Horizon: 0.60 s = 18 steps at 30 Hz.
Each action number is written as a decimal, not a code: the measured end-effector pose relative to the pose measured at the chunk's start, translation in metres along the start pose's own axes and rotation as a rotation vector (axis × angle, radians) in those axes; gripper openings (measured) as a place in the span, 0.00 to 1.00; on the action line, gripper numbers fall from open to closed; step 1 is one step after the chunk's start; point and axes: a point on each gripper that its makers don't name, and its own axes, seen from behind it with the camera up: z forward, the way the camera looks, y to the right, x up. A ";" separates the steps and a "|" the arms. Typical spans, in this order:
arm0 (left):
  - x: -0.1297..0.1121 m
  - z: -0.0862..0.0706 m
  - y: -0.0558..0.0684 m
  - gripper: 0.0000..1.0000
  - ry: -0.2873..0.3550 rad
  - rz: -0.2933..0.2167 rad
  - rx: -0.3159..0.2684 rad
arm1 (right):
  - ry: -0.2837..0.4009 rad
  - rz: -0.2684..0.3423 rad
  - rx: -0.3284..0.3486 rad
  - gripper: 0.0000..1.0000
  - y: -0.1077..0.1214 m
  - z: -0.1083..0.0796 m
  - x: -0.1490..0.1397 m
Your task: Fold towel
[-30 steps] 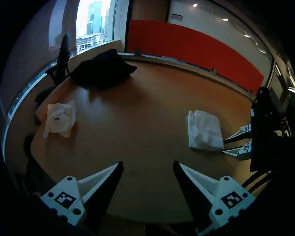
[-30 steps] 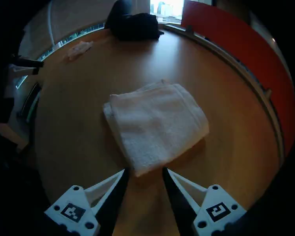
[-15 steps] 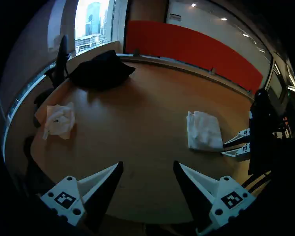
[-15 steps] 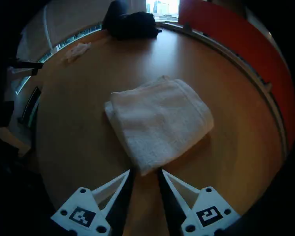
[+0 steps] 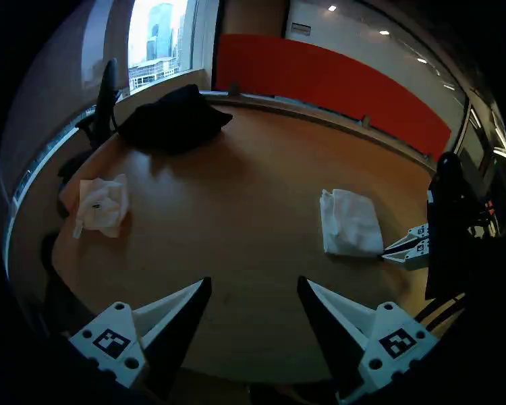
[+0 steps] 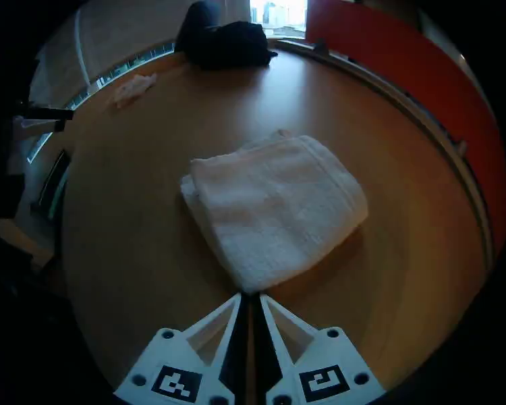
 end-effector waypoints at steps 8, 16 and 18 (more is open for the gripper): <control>0.001 0.001 -0.001 0.94 0.005 0.006 -0.006 | 0.023 -0.007 -0.004 0.03 0.001 -0.010 0.013; 0.006 0.002 -0.002 0.94 0.019 0.011 -0.014 | 0.089 -0.023 -0.003 0.03 0.012 -0.032 0.058; 0.010 0.001 -0.001 0.94 0.026 0.013 -0.018 | 0.109 -0.041 -0.006 0.03 0.016 -0.039 0.073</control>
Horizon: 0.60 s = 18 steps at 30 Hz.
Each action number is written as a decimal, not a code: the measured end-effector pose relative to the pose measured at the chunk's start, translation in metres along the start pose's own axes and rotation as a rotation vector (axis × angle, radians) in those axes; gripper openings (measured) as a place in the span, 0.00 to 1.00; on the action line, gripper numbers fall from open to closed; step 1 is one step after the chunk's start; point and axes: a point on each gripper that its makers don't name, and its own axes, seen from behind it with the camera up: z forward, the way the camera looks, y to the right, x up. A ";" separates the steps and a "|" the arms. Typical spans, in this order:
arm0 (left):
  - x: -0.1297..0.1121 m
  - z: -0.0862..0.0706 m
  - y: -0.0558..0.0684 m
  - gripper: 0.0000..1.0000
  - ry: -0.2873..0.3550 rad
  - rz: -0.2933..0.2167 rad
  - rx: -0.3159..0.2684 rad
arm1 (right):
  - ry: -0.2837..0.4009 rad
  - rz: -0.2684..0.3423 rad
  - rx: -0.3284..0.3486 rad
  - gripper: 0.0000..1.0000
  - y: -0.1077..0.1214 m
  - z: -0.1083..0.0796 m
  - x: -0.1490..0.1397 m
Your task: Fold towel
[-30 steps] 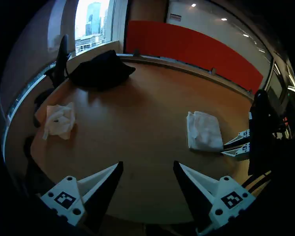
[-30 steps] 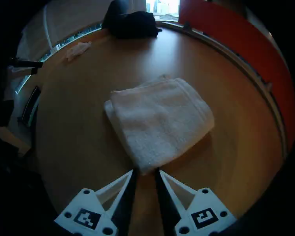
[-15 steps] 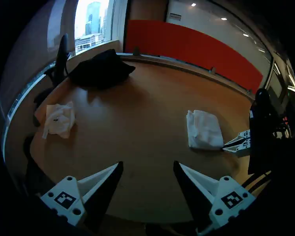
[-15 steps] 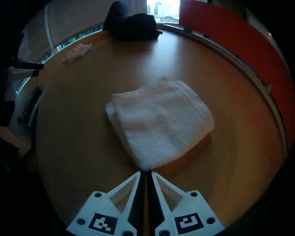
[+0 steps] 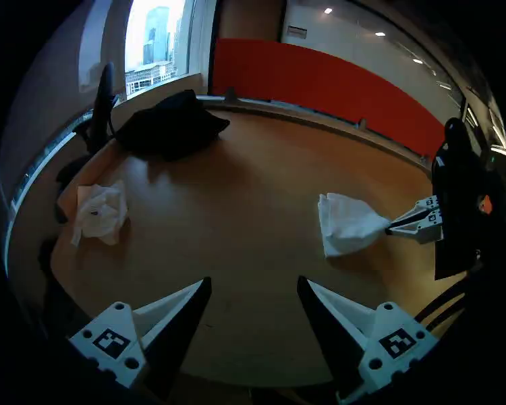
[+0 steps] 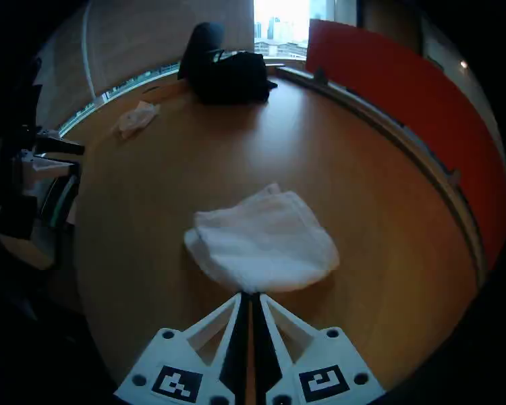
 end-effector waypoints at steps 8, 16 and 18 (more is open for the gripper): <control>0.015 0.000 0.005 0.94 0.025 0.019 -0.019 | 0.066 -0.084 -0.009 0.03 0.016 -0.029 0.065; 0.025 -0.001 0.015 0.94 0.045 0.028 -0.043 | 0.118 -0.124 -0.017 0.03 0.028 -0.062 0.113; 0.026 -0.001 0.017 0.94 0.049 0.030 -0.048 | 0.130 -0.122 -0.020 0.03 0.031 -0.069 0.119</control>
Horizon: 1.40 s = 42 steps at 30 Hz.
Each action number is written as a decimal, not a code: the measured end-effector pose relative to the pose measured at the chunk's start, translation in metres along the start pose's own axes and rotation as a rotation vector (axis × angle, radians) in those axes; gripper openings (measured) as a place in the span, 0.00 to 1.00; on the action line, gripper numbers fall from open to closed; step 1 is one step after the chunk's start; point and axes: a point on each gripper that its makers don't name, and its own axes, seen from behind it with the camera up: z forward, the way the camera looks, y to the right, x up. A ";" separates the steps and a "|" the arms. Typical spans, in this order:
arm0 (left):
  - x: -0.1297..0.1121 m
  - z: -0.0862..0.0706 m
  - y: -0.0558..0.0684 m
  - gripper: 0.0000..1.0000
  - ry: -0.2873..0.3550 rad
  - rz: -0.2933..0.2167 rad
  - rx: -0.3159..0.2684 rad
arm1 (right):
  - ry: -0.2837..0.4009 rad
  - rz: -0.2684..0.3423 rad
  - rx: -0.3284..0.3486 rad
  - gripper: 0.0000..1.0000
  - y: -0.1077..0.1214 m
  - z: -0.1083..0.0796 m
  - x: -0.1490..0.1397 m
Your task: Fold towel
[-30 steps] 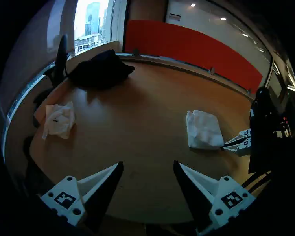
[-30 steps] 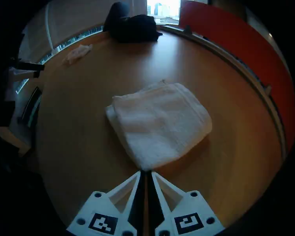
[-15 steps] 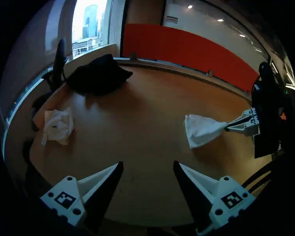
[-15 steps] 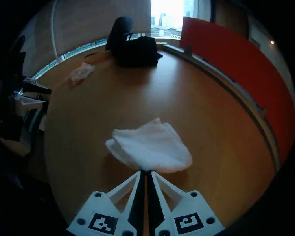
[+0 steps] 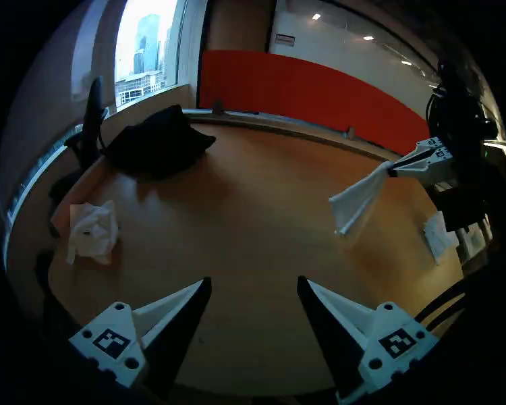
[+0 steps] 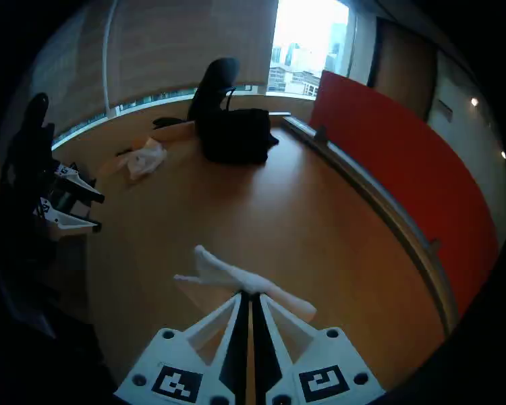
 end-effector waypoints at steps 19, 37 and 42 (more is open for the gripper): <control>0.014 0.008 0.010 0.94 0.006 0.011 -0.029 | -0.027 0.055 -0.074 0.03 0.060 -0.058 -0.036; 0.019 0.021 0.034 0.94 -0.018 0.046 -0.039 | -0.119 0.125 -0.197 0.03 0.154 -0.141 -0.119; 0.020 0.024 0.038 0.94 -0.025 0.055 -0.036 | -0.148 0.146 -0.235 0.03 0.180 -0.165 -0.143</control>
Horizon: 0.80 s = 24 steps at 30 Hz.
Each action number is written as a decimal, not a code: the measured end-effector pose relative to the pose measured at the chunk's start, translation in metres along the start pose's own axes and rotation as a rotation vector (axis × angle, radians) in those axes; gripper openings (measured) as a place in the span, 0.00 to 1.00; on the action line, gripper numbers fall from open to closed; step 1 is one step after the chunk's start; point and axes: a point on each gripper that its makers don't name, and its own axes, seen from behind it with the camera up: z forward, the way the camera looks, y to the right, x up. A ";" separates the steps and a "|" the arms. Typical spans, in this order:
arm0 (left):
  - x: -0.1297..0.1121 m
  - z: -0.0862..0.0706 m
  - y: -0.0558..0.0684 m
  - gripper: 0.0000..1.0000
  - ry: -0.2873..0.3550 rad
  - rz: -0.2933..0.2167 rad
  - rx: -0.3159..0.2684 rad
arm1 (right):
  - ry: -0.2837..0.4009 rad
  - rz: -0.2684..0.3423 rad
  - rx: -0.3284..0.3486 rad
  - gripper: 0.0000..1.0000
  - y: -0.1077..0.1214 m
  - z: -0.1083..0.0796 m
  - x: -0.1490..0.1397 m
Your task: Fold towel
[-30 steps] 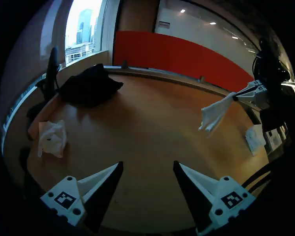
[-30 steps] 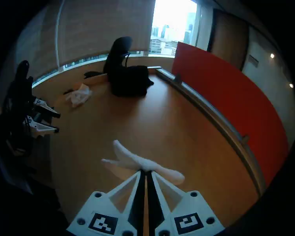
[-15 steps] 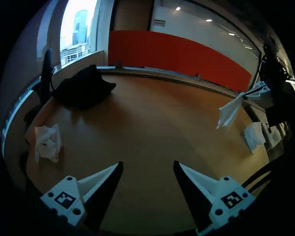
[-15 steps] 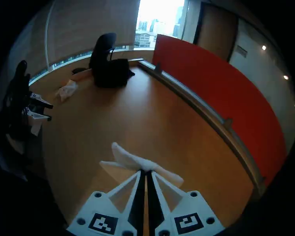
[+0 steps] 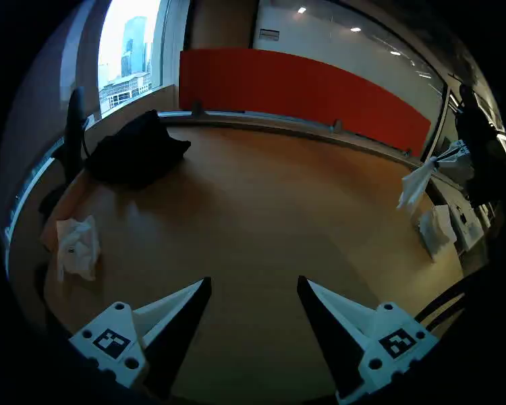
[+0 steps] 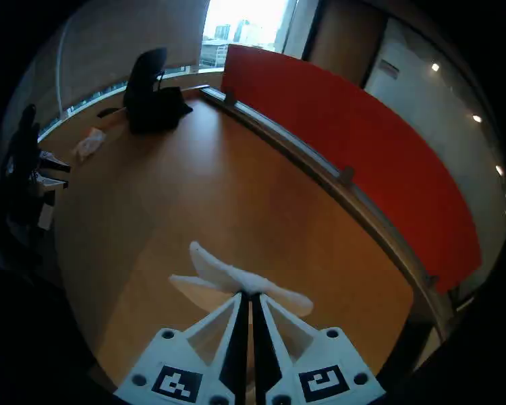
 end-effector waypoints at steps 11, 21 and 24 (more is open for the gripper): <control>0.005 0.006 0.012 0.94 -0.009 0.015 -0.003 | -0.049 0.047 -0.075 0.03 0.063 -0.027 -0.043; 0.012 0.010 0.022 0.94 -0.010 0.034 -0.011 | -0.076 0.074 -0.131 0.03 0.099 -0.051 -0.069; 0.013 0.010 0.024 0.94 -0.011 0.038 -0.012 | -0.082 0.079 -0.140 0.03 0.105 -0.057 -0.076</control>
